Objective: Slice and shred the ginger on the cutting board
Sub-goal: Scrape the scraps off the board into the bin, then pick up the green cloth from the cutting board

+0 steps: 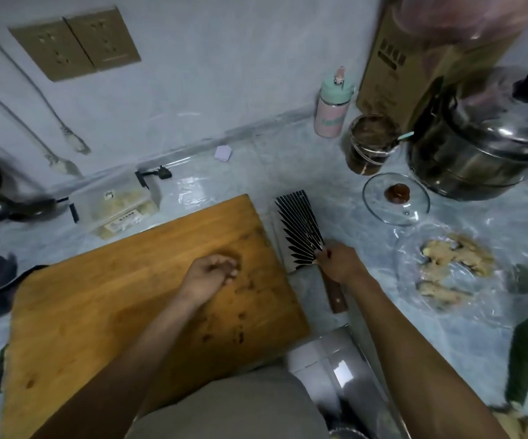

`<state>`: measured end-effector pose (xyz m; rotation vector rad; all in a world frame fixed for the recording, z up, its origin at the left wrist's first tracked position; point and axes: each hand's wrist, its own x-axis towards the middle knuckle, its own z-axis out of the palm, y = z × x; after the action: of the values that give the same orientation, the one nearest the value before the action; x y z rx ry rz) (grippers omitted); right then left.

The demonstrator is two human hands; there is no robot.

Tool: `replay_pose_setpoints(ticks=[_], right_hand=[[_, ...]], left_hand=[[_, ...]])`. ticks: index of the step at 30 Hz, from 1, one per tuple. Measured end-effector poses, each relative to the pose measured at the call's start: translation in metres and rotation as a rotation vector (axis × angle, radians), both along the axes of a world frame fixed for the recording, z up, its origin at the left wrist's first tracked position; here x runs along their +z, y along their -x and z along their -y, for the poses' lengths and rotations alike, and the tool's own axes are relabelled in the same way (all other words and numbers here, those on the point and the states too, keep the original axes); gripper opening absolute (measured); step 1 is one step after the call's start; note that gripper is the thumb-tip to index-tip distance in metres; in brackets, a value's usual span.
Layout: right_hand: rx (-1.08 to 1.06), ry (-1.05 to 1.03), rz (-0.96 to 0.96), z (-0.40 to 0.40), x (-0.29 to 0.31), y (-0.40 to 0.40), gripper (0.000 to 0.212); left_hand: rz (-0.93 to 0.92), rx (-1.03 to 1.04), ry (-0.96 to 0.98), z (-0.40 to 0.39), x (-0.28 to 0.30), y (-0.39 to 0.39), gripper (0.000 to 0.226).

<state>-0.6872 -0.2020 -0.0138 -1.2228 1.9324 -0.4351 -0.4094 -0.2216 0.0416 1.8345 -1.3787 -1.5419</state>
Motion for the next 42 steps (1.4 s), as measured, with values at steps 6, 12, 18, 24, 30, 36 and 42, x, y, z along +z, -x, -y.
replay_pose_setpoints(ticks=[6,12,18,24,30,36,42], right_hand=[[0.01,-0.007,-0.254,0.018,0.023,-0.016,0.047],[0.22,0.199,-0.095,0.03,0.069,-0.07,0.03],[0.466,0.205,0.008,0.031,0.088,-0.181,0.017],[0.644,0.145,0.03,0.025,0.098,-0.3,0.02],[0.682,0.156,0.084,0.015,0.116,-0.39,0.02],[0.614,0.15,0.045,0.003,0.117,-0.431,0.03],[0.45,0.253,0.027,-0.018,0.107,-0.42,0.024]], left_hand=[[-0.055,0.13,-0.044,0.003,-0.005,-0.012,0.017],[-0.126,0.346,-0.027,-0.015,0.002,-0.048,0.015],[-0.081,0.563,0.087,-0.047,0.009,-0.14,0.017],[0.168,0.651,0.177,-0.078,-0.004,-0.281,0.021],[0.649,0.52,0.436,-0.053,-0.01,-0.384,0.043],[0.739,0.218,0.279,0.01,-0.045,-0.452,0.064],[0.457,0.407,0.624,-0.011,-0.02,-0.443,0.024]])
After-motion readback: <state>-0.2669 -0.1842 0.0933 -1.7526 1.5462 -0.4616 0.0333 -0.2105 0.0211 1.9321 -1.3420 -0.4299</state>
